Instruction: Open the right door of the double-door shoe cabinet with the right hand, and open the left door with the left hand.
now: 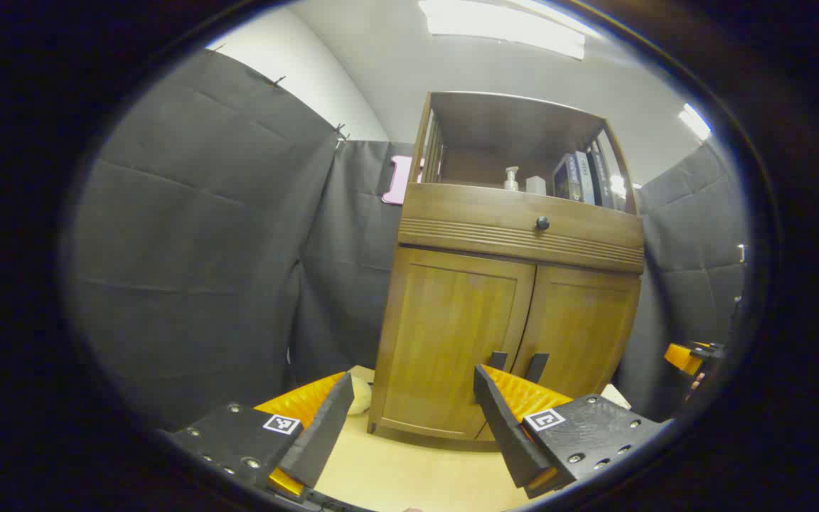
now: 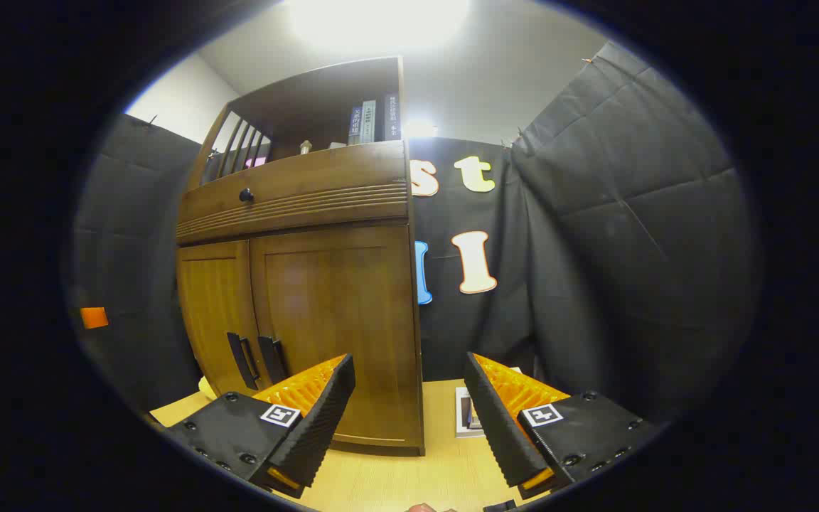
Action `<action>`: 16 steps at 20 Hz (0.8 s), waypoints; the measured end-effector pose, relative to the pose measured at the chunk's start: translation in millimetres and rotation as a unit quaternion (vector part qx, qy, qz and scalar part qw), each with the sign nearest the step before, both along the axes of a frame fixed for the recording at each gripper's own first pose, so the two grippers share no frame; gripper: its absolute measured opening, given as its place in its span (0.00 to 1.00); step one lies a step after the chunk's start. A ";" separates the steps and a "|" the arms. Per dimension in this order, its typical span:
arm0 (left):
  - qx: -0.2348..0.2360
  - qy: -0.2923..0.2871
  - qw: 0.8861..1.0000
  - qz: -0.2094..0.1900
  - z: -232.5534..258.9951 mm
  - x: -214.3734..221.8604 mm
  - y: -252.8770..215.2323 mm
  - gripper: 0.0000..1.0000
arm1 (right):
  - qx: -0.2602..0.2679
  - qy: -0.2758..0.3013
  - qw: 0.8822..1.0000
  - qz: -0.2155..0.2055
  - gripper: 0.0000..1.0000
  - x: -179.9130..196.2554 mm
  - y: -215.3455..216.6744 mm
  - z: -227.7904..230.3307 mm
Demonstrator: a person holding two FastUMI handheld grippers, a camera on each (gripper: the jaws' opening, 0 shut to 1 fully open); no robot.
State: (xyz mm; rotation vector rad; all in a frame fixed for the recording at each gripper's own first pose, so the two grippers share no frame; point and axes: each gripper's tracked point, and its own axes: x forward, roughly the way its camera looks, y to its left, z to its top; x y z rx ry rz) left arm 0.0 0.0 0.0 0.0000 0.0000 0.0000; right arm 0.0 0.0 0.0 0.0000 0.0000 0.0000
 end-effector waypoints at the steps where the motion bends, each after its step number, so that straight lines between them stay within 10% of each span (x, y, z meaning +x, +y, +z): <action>1: -0.004 -0.001 1.000 0.009 -2.9 -6.2 -0.2 1.00 | -0.002 0.002 1.000 0.011 0.99 0.6 2.0 -2.1; 16: 0.046 0.017 0.999 0.015 -23.3 27.1 41.5 0.97 | 0.035 0.046 0.998 0.000 0.97 9.4 63.9 -29.9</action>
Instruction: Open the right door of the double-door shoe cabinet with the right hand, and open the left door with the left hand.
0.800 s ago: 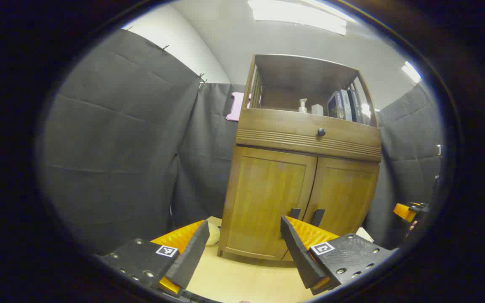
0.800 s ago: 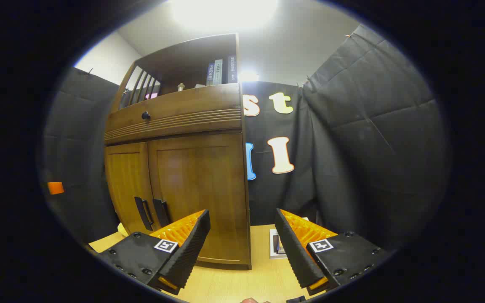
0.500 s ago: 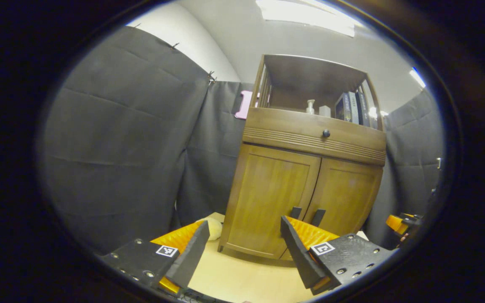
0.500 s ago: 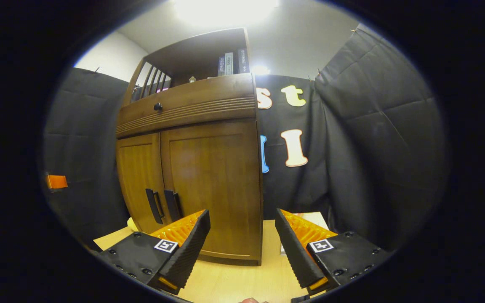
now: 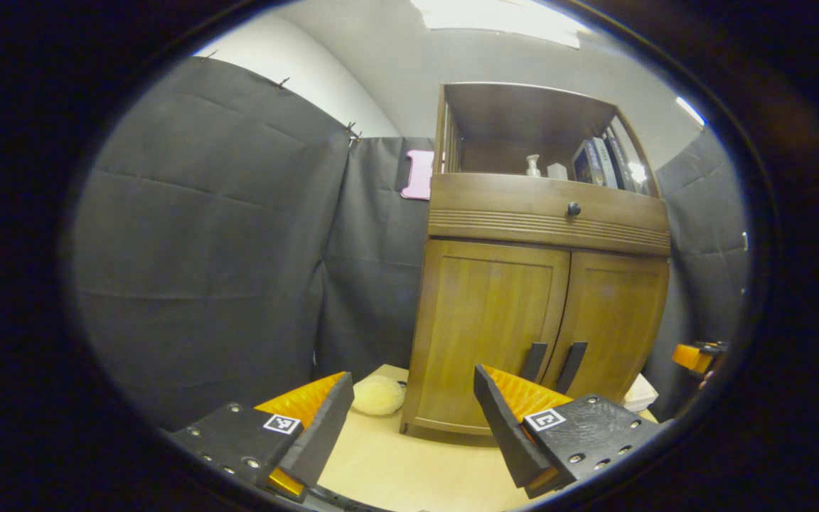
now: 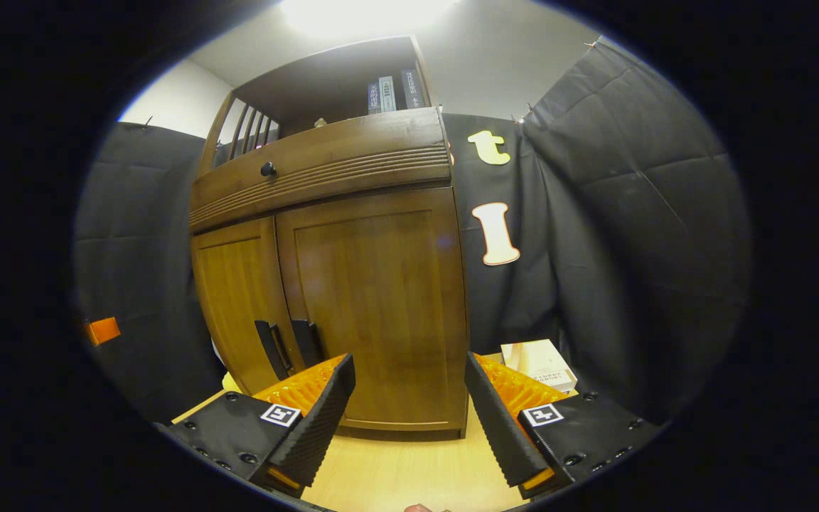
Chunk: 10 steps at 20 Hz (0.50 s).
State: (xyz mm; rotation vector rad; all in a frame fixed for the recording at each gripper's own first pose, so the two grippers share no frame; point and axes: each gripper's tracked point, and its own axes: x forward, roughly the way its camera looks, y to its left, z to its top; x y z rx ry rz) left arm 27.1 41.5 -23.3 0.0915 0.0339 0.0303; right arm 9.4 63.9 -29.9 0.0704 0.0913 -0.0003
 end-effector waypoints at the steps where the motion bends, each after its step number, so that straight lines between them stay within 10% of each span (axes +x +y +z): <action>1: 0.009 0.004 1.000 -0.005 -6.1 6.4 4.5 0.94 | 0.002 -0.001 1.000 -0.004 0.97 0.6 5.0 1.8; 10: 0.014 0.019 0.998 -0.057 -33.0 18.6 29.1 1.00 | -0.004 -0.013 1.000 -0.011 0.98 13.9 56.5 10.5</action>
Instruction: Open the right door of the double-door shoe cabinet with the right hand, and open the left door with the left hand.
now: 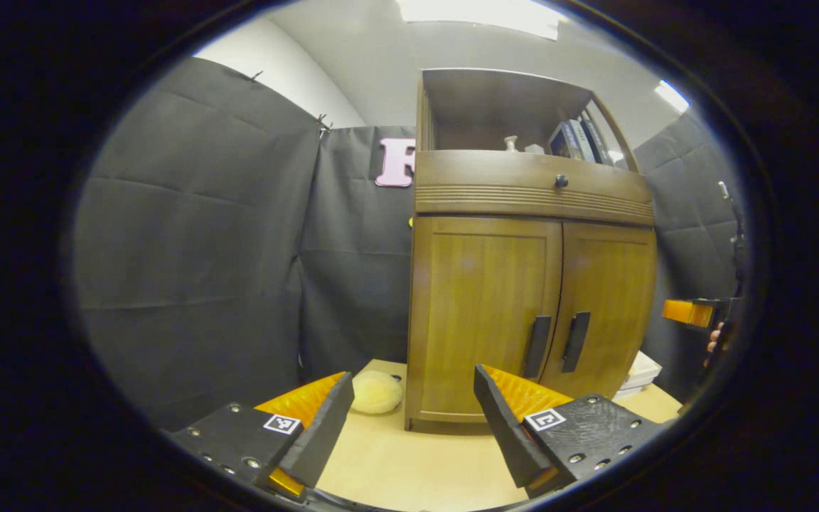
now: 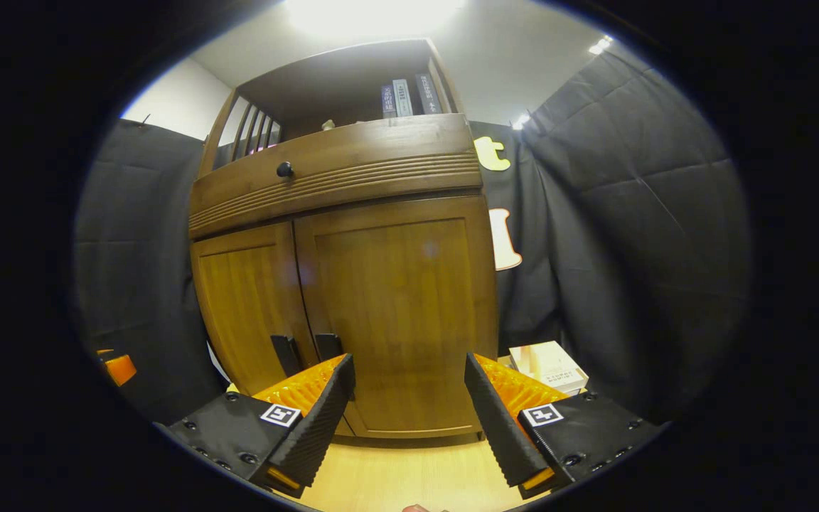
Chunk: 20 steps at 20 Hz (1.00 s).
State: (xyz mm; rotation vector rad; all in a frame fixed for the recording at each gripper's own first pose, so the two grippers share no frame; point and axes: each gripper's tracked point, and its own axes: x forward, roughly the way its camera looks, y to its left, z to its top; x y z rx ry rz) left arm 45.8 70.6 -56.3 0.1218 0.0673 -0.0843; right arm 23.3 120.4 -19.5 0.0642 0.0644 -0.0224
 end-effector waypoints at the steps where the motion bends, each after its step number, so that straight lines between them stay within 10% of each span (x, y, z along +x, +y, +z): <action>1: -0.003 0.003 1.000 -0.003 -1.2 1.1 2.8 1.00 | -0.004 0.000 1.000 0.001 0.98 2.6 5.2 1.1; 20: 0.000 0.066 0.998 -0.023 -68.3 12.2 26.5 1.00 | 0.004 0.045 0.999 0.017 0.98 106.6 87.7 -46.2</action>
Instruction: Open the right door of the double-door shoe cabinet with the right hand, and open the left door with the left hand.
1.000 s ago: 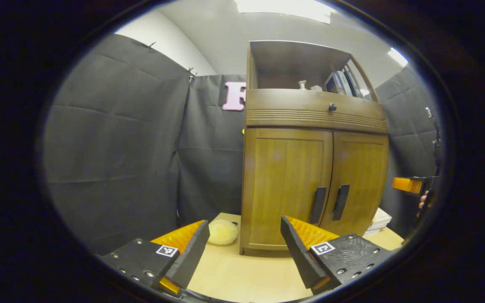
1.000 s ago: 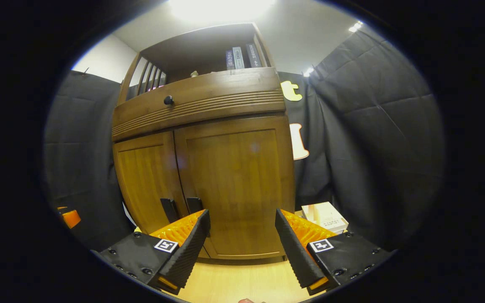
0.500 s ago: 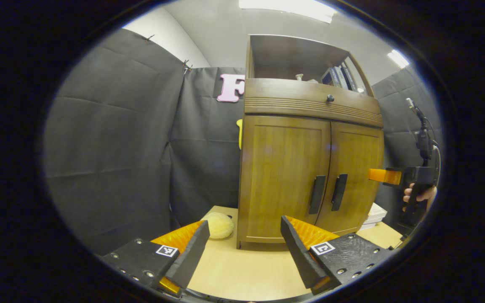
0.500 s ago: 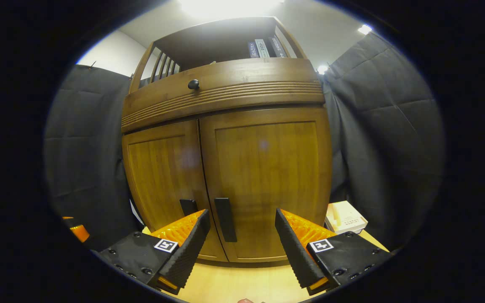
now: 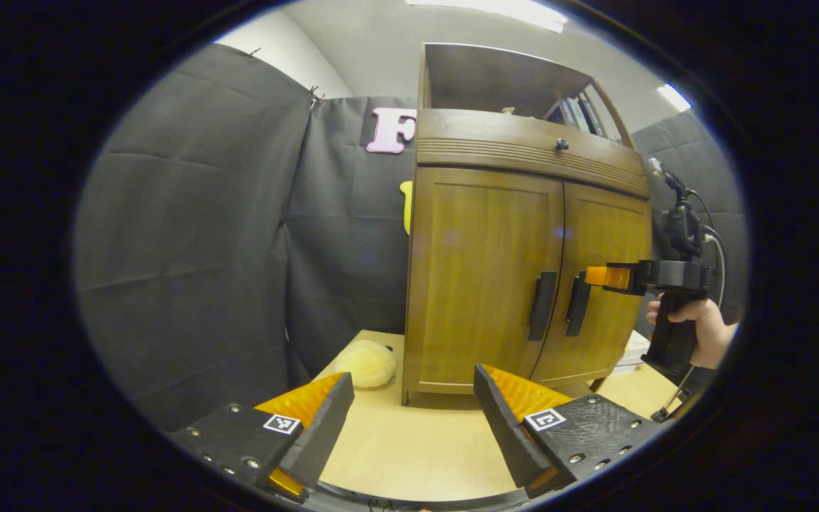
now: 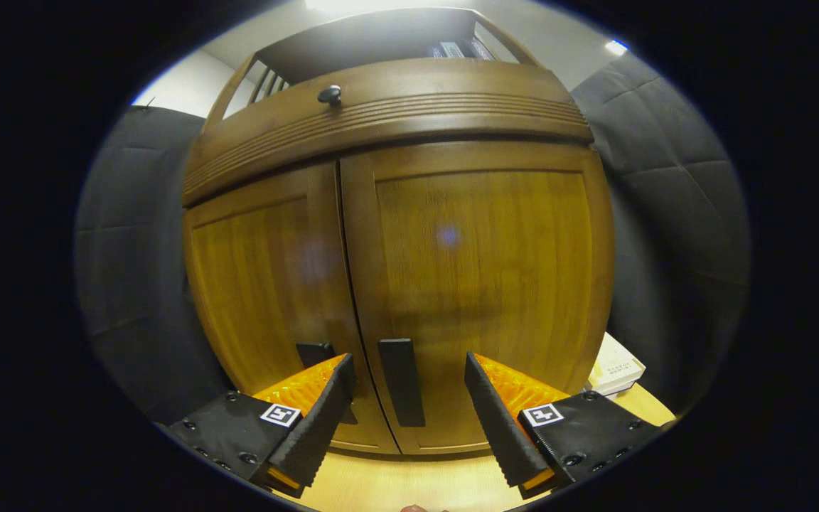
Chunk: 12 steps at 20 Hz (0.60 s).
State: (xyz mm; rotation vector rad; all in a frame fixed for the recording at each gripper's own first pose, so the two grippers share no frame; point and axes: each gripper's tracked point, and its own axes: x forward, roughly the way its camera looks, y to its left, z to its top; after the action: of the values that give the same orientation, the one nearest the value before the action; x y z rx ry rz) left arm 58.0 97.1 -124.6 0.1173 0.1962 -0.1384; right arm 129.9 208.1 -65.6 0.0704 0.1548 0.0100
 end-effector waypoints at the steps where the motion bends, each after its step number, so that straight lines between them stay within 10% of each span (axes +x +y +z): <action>1: 0.001 0.005 1.000 0.000 -3.6 1.7 0.9 1.00 | 0.003 0.007 1.000 -0.002 0.98 2.8 0.7 -4.1; 12: -0.008 0.034 0.999 -0.014 -30.0 30.8 0.5 1.00 | -0.007 0.033 0.999 -0.019 0.88 48.0 4.8 -43.3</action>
State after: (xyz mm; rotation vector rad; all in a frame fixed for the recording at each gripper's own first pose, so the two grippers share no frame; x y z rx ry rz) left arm 88.8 97.7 -154.6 0.0994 0.2617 -0.1713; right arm 177.8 212.9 -108.9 0.0602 0.2199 -0.0314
